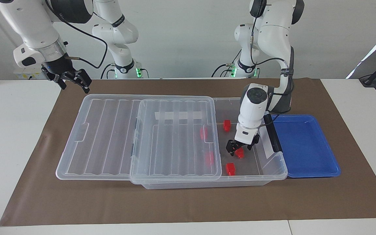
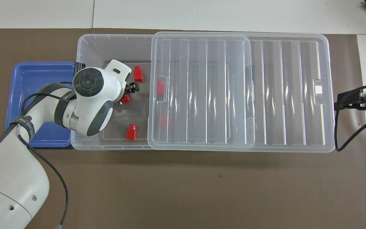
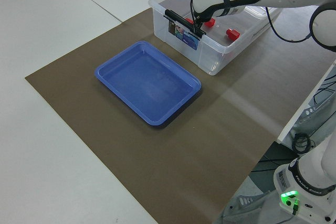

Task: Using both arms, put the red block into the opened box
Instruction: 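Lower the red block into the box, open and withdraw the left gripper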

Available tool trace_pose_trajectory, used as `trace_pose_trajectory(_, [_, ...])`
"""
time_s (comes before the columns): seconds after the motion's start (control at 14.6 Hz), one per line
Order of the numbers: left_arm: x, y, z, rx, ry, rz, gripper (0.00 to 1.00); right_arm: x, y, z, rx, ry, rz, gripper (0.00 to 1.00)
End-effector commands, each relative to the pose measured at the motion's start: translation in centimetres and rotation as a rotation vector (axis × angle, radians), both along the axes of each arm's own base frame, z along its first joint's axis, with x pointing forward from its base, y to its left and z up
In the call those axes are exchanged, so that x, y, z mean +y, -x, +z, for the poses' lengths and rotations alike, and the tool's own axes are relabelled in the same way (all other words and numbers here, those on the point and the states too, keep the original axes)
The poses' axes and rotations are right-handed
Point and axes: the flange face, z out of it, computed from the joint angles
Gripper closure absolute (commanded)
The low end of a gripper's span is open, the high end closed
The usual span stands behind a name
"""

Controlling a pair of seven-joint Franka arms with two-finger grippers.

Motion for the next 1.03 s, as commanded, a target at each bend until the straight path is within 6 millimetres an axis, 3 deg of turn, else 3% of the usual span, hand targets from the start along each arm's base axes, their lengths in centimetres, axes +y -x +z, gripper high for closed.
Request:
trace_pose_trajectory(0.0, [1.0,0.7,3.8,0.000,-0.045,0.045,0.00,0.1,0.7,0.1,-0.011,-0.019,0.005,0.00])
trace_pose_trajectory(0.41, [2.0,2.2,9.7,0.012,-0.072,0.173,0.00,0.1,0.7,0.1,-0.016,-0.019,0.006,0.00])
trace_pose_trajectory(0.68, [3.1,3.2,16.8,0.033,-0.117,0.203,0.00,-0.1,0.6,0.1,-0.020,-0.019,0.009,0.18])
trace_pose_trajectory(0.96, [5.9,3.0,20.8,0.034,-0.138,0.168,0.00,-0.1,0.6,0.0,-0.019,-0.019,0.011,0.27])
